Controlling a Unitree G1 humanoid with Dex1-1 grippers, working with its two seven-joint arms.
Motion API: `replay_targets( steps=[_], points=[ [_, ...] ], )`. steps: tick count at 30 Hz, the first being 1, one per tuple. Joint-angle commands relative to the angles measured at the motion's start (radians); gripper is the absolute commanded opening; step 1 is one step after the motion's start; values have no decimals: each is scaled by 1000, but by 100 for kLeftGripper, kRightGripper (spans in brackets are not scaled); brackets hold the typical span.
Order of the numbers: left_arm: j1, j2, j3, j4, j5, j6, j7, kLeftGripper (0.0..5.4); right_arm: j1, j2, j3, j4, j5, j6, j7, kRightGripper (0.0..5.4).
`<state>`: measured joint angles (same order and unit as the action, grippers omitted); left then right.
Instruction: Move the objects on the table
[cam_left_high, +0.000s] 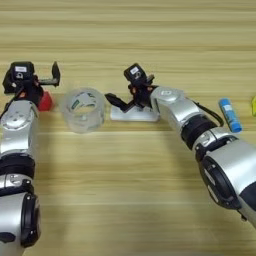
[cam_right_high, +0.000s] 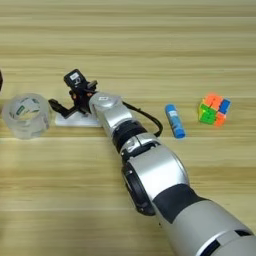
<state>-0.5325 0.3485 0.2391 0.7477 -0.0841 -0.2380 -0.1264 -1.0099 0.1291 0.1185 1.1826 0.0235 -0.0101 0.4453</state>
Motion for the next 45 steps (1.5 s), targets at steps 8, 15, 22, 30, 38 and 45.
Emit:
replay_targets(
  steps=[8,15,22,30,38,45],
  points=[
    [107,113,-74,-175,115,35,-29,539,-48,90,-9,-5,-2,-9,3,540],
    [140,169,-46,-193,126,43,-18,539,-47,88,-16,-2,-2,-12,1,540],
    [172,210,-57,-180,146,46,-28,539,-51,78,-28,-13,7,-15,0,540],
    [263,261,-95,-256,176,46,-117,539,-72,33,-79,-53,36,-18,-6,540],
    [287,255,-155,-253,209,52,-173,539,-76,2,-123,-105,59,-13,-8,540],
    [273,239,-200,-222,225,42,-178,539,-61,-8,-138,-183,70,4,-4,540]
  ],
)
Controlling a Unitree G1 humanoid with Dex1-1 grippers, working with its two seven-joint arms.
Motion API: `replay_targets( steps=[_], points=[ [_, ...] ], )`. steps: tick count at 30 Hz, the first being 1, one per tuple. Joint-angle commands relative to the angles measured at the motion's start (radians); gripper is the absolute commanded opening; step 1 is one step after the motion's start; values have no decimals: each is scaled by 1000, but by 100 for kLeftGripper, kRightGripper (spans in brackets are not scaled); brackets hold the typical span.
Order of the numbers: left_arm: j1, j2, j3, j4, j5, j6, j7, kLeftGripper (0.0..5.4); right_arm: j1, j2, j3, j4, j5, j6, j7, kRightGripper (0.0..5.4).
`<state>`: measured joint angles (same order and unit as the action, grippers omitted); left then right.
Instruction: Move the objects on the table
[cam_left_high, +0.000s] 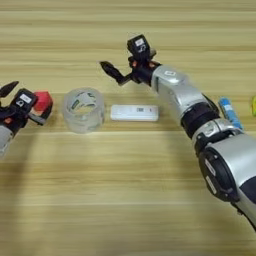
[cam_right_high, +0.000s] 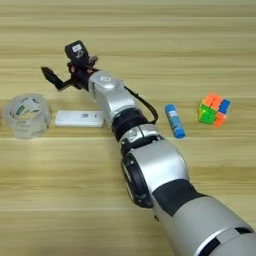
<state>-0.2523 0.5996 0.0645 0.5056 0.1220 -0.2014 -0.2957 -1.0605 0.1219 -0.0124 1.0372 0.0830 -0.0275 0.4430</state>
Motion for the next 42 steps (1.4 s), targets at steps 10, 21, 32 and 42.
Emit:
replay_targets(
  steps=[10,21,32,42],
  points=[
    [-90,-71,-84,134,36,-27,-3,539,15,-7,-5,-46,7,26,-2,540],
    [-122,-98,-114,200,43,-67,-5,539,3,-8,10,114,-48,16,-71,540],
    [-128,-122,-131,180,43,-63,-2,539,0,22,26,198,-89,20,-80,540],
    [-119,-150,-167,161,53,-62,-2,539,6,32,30,206,-105,16,-77,540]
  ],
)
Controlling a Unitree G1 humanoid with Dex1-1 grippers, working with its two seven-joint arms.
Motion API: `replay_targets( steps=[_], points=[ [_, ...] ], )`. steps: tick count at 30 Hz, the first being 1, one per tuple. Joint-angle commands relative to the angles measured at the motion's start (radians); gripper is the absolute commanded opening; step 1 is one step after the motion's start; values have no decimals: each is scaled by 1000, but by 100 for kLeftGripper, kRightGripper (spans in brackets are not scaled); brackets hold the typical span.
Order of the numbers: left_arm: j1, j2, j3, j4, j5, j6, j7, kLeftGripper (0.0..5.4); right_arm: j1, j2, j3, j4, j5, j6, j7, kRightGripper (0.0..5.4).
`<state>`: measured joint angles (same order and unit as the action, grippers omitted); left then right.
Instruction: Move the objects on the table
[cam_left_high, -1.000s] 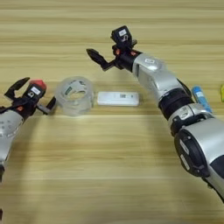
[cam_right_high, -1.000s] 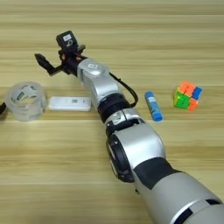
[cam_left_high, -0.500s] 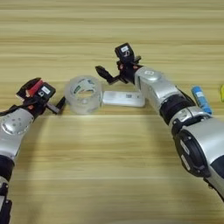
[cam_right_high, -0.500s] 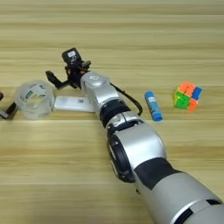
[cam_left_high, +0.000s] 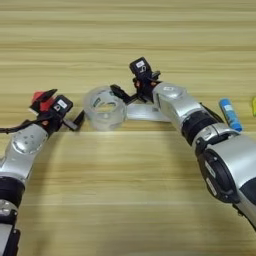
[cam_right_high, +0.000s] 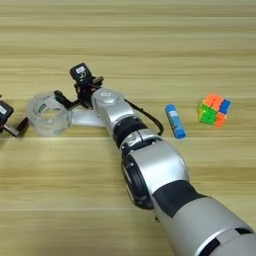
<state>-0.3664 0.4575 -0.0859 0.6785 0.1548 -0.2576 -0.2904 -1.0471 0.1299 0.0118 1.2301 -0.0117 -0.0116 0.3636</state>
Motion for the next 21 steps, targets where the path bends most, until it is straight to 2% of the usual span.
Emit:
replay_targets(
  steps=[1,10,21],
  points=[
    [-5,-9,-17,-13,20,-5,-7,539,-7,26,7,14,-12,-1,2,540],
    [8,-5,-12,-51,14,5,-6,539,3,39,27,28,-34,4,-5,540],
    [11,-5,-2,-61,12,15,6,539,18,19,48,17,-48,102,10,540]
  ],
)
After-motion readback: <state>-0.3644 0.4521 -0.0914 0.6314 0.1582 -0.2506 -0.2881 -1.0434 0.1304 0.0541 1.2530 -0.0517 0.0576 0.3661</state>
